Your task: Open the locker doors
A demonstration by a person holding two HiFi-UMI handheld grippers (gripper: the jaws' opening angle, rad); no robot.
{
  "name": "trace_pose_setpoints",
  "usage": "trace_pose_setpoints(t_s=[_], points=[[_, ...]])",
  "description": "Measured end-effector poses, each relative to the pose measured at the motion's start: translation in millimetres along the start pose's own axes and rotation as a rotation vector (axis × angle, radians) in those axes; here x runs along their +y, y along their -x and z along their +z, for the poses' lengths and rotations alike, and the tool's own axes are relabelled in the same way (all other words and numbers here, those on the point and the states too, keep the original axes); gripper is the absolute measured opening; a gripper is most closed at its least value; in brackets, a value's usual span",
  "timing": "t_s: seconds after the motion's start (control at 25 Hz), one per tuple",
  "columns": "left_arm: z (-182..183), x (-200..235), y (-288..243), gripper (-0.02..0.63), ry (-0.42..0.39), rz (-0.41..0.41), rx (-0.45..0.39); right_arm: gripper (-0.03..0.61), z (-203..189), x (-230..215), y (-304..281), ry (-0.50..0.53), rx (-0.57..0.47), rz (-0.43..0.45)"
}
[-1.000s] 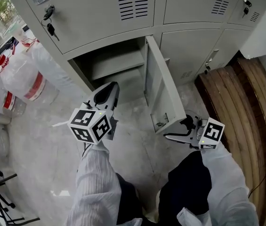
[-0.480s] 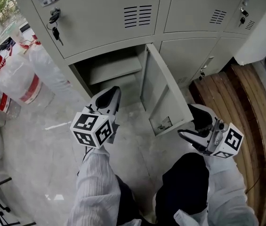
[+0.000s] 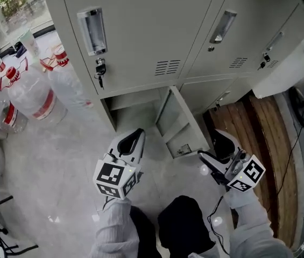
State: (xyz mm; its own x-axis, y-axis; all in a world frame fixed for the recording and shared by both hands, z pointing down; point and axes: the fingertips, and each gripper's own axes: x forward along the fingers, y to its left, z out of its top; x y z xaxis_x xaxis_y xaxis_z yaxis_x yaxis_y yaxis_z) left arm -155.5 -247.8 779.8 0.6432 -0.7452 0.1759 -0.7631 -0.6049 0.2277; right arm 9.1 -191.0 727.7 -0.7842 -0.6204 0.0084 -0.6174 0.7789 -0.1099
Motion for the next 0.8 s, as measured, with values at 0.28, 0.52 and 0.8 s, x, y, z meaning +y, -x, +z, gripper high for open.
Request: trace_pose_setpoints(t_s=[0.28, 0.52, 0.8], points=[[95.7, -23.5, 65.1, 0.018, 0.066, 0.041, -0.017, 0.284, 86.5, 38.8, -29.1, -0.026, -0.026, -0.080], [169.0, -48.5, 116.9, 0.018, 0.106, 0.078, -0.017, 0.284, 155.3, 80.6, -37.4, -0.034, 0.015, -0.093], [233.4, -81.1, 166.5, 0.018, 0.179, 0.126, -0.015, 0.284, 229.6, 112.5, -34.7, -0.103, 0.044, -0.155]])
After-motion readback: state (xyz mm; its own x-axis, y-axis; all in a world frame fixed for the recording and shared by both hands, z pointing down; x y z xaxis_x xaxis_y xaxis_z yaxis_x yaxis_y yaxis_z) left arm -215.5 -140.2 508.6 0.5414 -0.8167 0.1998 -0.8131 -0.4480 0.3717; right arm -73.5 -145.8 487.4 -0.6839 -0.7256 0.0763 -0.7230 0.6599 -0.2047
